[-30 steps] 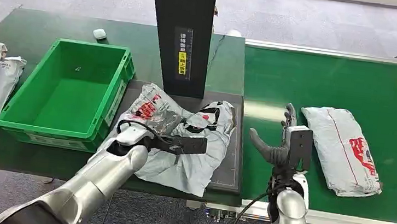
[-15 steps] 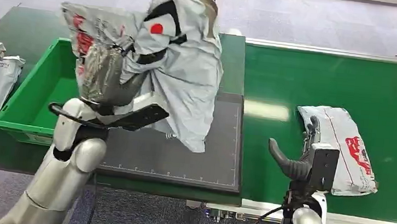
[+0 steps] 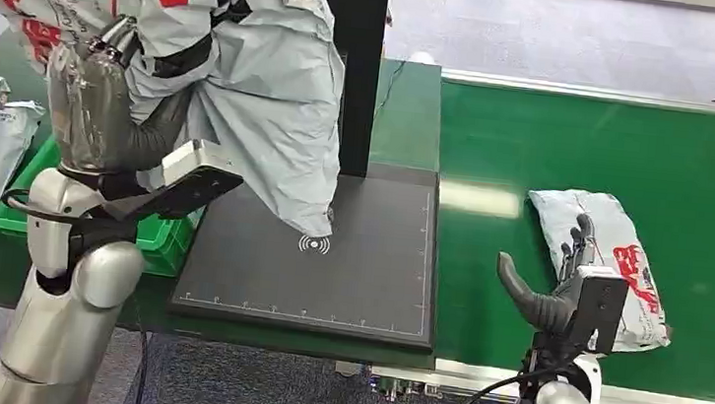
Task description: Moved the parcel from conveyor to table for the left to box.
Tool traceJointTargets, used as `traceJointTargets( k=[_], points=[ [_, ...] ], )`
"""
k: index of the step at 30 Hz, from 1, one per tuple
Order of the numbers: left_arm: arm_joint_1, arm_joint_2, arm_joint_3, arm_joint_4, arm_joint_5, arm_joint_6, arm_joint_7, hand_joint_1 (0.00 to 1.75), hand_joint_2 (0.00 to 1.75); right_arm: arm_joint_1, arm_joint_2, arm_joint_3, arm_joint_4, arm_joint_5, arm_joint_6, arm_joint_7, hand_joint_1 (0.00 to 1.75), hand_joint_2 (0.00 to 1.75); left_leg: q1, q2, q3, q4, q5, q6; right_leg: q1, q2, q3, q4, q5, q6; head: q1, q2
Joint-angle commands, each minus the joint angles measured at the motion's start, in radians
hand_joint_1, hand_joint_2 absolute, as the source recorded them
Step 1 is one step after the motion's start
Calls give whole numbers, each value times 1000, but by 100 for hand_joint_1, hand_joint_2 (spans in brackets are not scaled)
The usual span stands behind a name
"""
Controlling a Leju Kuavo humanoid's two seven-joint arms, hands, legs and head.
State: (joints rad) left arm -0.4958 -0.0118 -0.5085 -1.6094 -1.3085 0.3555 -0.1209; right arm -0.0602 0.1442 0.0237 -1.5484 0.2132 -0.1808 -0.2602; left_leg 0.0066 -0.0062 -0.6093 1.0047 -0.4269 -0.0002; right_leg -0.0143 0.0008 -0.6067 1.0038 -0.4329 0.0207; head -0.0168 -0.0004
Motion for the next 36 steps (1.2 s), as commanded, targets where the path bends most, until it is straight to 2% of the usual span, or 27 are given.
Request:
traceJointTargets(
  k=[1, 4, 6, 7, 8, 9, 10, 13, 16, 22, 26, 28, 31, 34, 36],
  points=[
    [-36, 35, -2, 13, -9, -5, 11, 175, 175, -1, -19, -19, 10, 1, 2, -2, 0, 175, 0, 0, 2, -1, -1, 0, 0, -1, 2, -1, -1, -1, 0, 0],
    [-104, 49, 126, 188, -119, -109, 144, 175, 175, 30, -6, -13, -12, 25, 19, -3, 0, 175, 0, 0, 4, -1, -1, -1, 1, -1, 5, -1, -1, -2, 0, 0],
    [-256, 66, 234, 470, -180, -181, 200, 175, 175, 27, -1, -1, -3, 38, 33, -3, 0, 175, 0, -2, 2, 0, 0, -1, 0, -2, 2, 0, -1, -1, 0, 0],
    [-335, 73, 277, 610, -194, -160, 207, 175, 175, 19, 2, 2, 6, 39, 35, -2, 0, 175, 0, -2, 4, -1, 0, -1, 1, -3, 4, 0, -1, -2, 0, 0],
    [-428, 99, 312, 776, -258, -175, 275, 175, 175, 7, 2, 10, 18, 41, 43, 0, 0, 175, 1, -2, 3, 0, 1, -1, 1, -3, 3, 1, -1, -2, 0, 0],
    [-490, 112, 340, 888, -262, -158, 293, 175, 175, -3, 3, 14, 30, 41, 46, 1, 0, 175, 1, -2, 4, -1, 1, -2, 1, -3, 4, 0, 0, -3, 1, 0],
    [-550, 152, 350, 991, -262, -167, 370, 175, 175, -16, 1, 23, 44, 42, 53, 6, 0, 175, 1, 0, 2, 0, 1, -1, 2, -1, 2, 1, 0, -2, 1, 0],
    [-616, 216, 395, 1122, -262, -180, 413, 175, 175, -23, 2, 31, 56, 43, 54, 7, 0, 175, 1, 5, 2, -1, 4, -5, 4, 5, 0, 1, 4, -6, 1, 0],
    [-617, 249, 438, 1149, -262, -192, 441, 175, 175, -18, 4, 28, 42, 43, 58, 16, 0, 175, 1, 11, 5, -2, 4, -7, 4, 11, 0, 1, 5, -9, -1, 0],
    [-597, 303, 407, 1258, -262, -347, 584, 175, 175, -39, 3, 42, 76, 48, 74, 22, 0, 175, 1, 11, 5, -3, 4, -7, 4, 10, 0, 1, 4, -8, 0, 0],
    [-562, 302, 383, 1284, -262, -410, 639, 175, 175, -51, 10, 52, 93, 53, 82, 20, 0, 175, 1, 8, 4, -4, 4, -7, 4, 8, 0, 1, 3, -8, 0, 0],
    [-539, 293, 371, 1295, -262, -492, 662, 175, 175, -64, 15, 58, 114, 59, 88, 20, 0, 175, 2, 8, 6, -4, 4, -7, 4, 7, 2, 0, 3, -8, 0, 0],
    [-510, 244, 517, 1322, -158, -628, 517, 175, 175, -73, 9, 57, 134, 60, 90, 20, 0, 175, 1, 8, 6, -6, 5, -6, 4, 7, 3, -1, 4, -8, 0, 0],
    [-507, 230, 604, 1357, -70, -733, 404, 175, 175, -83, -3, 58, 154, 47, 91, 10, 0, 175, 1, 6, 6, -5, 5, -6, 3, 5, 3, -1, 3, -8, 1, 0],
    [-510, 225, 650, 1366, -27, -772, 373, 175, 175, -87, -8, 61, 164, 41, 90, 7, 0, 175, 1, 6, 3, -3, 5, -6, 3, 5, 0, 0, 3, -8, 0, 0]
  ],
)
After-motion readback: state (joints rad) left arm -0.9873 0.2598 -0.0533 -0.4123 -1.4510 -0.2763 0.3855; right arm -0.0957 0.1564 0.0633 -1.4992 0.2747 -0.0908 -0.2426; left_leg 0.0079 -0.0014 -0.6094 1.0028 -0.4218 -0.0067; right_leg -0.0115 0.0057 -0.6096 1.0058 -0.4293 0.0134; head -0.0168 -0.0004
